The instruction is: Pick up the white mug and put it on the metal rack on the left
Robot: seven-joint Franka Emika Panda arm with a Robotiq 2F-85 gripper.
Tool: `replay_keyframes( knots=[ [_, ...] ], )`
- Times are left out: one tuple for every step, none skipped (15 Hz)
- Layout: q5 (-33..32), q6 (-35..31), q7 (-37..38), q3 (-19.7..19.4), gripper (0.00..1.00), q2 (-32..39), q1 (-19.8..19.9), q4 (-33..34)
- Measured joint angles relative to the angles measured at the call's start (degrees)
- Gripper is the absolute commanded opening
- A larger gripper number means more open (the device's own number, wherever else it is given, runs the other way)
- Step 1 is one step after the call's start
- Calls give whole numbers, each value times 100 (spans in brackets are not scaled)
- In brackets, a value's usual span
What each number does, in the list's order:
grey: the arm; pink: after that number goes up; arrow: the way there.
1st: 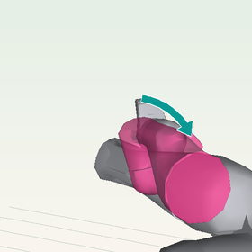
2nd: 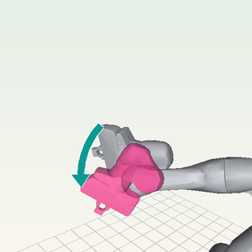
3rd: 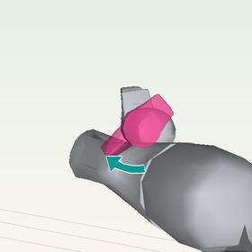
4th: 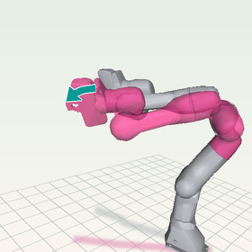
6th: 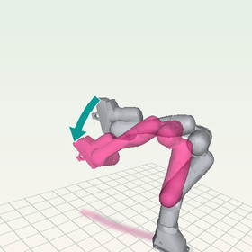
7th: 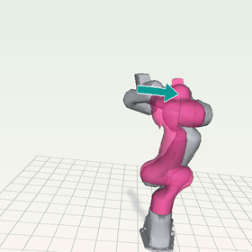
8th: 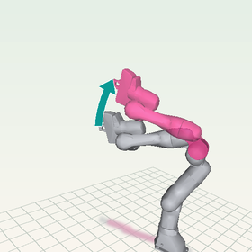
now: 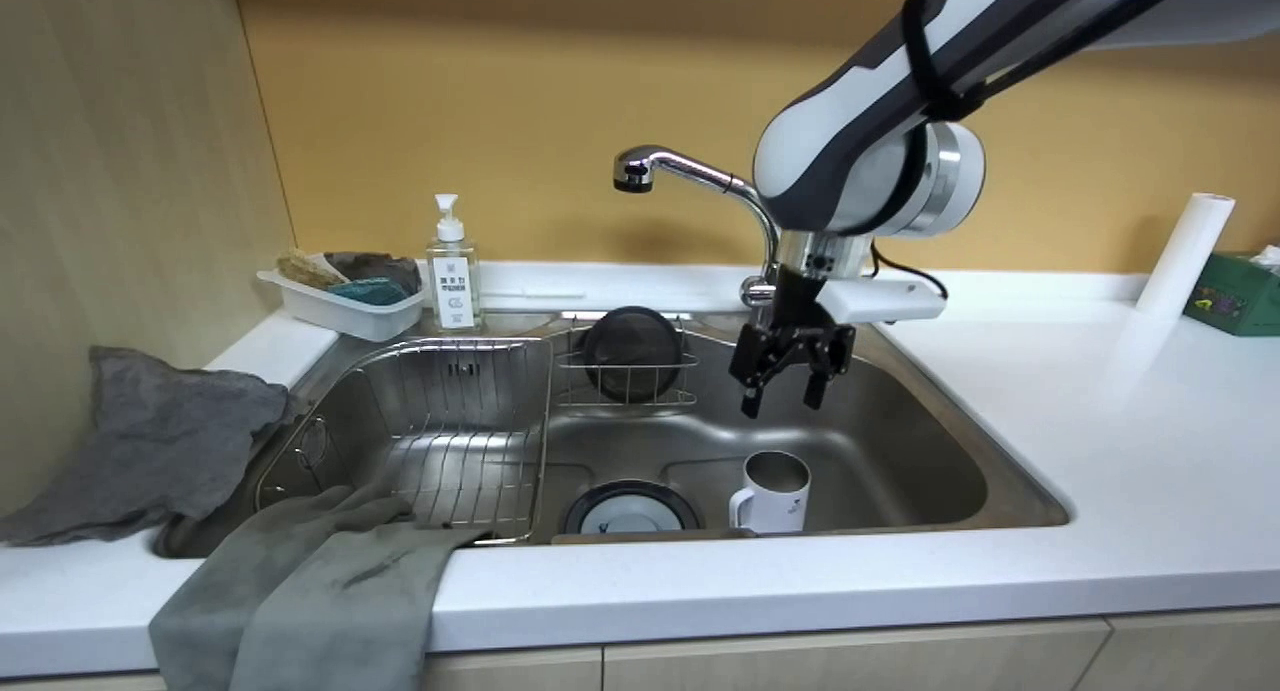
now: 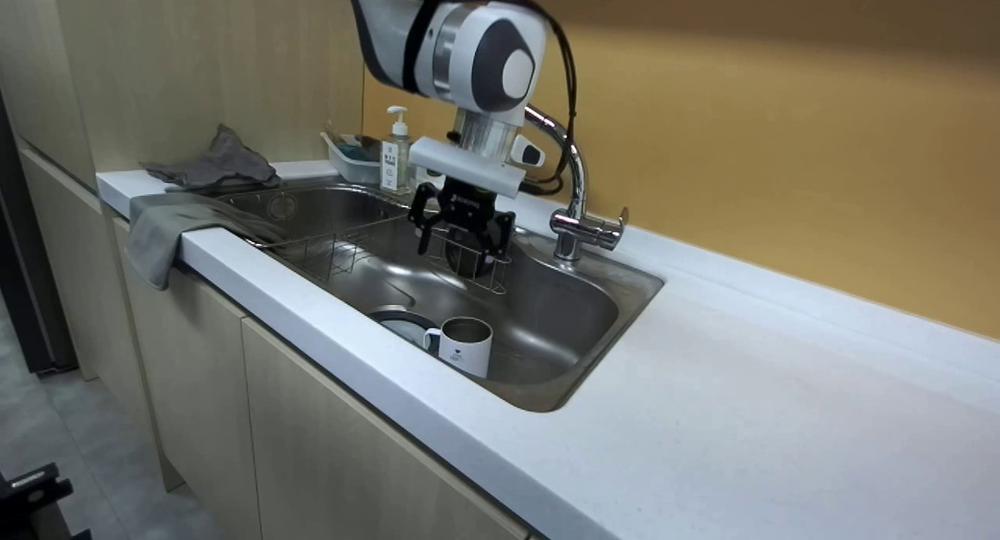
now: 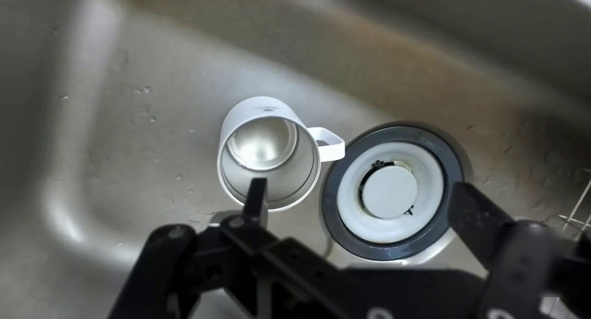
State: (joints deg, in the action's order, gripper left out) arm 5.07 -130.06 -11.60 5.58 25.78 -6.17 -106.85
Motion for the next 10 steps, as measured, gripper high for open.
replay_keyframes(
  knots=[
    [-8, -235, 110, 3, 100, 216, -55, 45],
    [-47, -478, 245, 2, 100, 421, -116, 87],
    [-97, -707, 404, -6, 100, 627, -183, 144],
    [-156, -906, 566, -17, 100, 819, -249, 216],
    [-209, -1058, 728, -35, 100, 985, -308, 290],
    [-258, -1149, 866, -71, 100, 1133, -360, 378],
    [-299, -1214, 999, -113, 100, 1260, -403, 464],
    [-307, -1245, 1101, -157, 100, 1360, -433, 542],
    [-317, -1270, 1180, -198, 100, 1438, -447, 611],
    [-332, -1296, 1249, -245, 100, 1494, -458, 663]
  ],
)
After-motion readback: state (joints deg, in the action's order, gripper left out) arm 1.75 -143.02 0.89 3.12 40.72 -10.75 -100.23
